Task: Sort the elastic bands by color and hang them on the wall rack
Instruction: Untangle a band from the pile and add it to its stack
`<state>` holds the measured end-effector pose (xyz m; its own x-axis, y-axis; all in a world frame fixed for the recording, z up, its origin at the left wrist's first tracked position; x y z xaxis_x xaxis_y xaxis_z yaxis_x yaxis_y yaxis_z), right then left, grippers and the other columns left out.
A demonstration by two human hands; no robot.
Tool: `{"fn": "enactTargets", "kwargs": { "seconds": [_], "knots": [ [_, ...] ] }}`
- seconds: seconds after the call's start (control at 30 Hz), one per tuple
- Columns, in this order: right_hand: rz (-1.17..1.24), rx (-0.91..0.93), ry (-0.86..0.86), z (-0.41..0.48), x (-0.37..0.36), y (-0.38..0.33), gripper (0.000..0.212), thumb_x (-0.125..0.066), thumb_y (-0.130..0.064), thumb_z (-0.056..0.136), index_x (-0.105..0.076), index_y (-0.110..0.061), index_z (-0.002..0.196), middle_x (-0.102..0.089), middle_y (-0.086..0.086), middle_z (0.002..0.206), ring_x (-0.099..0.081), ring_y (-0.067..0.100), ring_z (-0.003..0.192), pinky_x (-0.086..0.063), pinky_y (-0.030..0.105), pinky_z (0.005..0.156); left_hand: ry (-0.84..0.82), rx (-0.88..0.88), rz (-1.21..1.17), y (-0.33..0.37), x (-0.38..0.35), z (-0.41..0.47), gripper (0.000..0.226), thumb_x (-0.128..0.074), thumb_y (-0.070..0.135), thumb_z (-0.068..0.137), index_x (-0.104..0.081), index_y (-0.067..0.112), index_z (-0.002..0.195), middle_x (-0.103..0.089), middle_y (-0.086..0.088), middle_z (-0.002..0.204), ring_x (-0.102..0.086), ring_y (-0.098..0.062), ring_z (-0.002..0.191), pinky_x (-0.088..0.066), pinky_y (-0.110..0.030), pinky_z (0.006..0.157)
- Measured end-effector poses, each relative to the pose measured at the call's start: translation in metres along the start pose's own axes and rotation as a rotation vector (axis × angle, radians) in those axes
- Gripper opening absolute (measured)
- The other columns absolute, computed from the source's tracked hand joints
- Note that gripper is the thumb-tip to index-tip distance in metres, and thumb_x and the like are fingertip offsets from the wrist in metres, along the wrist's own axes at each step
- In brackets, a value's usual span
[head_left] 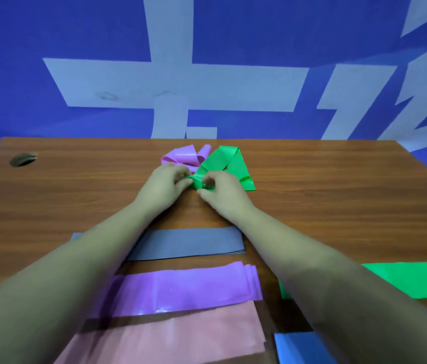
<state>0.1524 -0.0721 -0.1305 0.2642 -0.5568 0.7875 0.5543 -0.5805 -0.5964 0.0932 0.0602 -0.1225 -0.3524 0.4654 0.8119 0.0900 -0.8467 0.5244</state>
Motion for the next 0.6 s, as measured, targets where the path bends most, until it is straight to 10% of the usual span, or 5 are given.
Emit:
{"fn": "enactTargets", "kwargs": {
  "seconds": [0.3,0.6],
  "knots": [
    [0.381,0.003,0.257,-0.016,0.1,-0.054,0.008,-0.062,-0.013,0.079,-0.062,-0.017,0.072,-0.061,-0.009,0.067,-0.054,0.008,0.066,-0.042,0.022,0.064,0.129,-0.047,-0.325,0.075,0.076,-0.01,0.005,-0.059,0.015,0.095,-0.064,0.017,0.095,-0.061,0.008,0.075,-0.055,0.005,0.063,-0.039,-0.008,0.057],
    [0.562,0.088,0.449,-0.076,0.223,-0.118,0.011,-0.059,-0.006,0.083,-0.062,-0.013,0.075,-0.061,0.0,0.069,-0.055,0.01,0.067,-0.044,0.017,0.06,0.168,-0.181,-0.464,0.162,0.151,-0.033,0.023,-0.065,0.029,0.091,-0.065,0.02,0.112,-0.07,0.009,0.106,-0.064,-0.003,0.1,-0.048,-0.014,0.083]
  ]
}}
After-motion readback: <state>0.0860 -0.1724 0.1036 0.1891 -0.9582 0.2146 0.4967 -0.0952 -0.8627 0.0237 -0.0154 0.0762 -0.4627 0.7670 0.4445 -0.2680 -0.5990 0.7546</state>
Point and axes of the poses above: each hand's wrist, its own z-axis towards the middle knuckle, its own x-axis out of the back of the hand, y = z × x, the point moved 6 cm from there along z, towards the middle knuckle
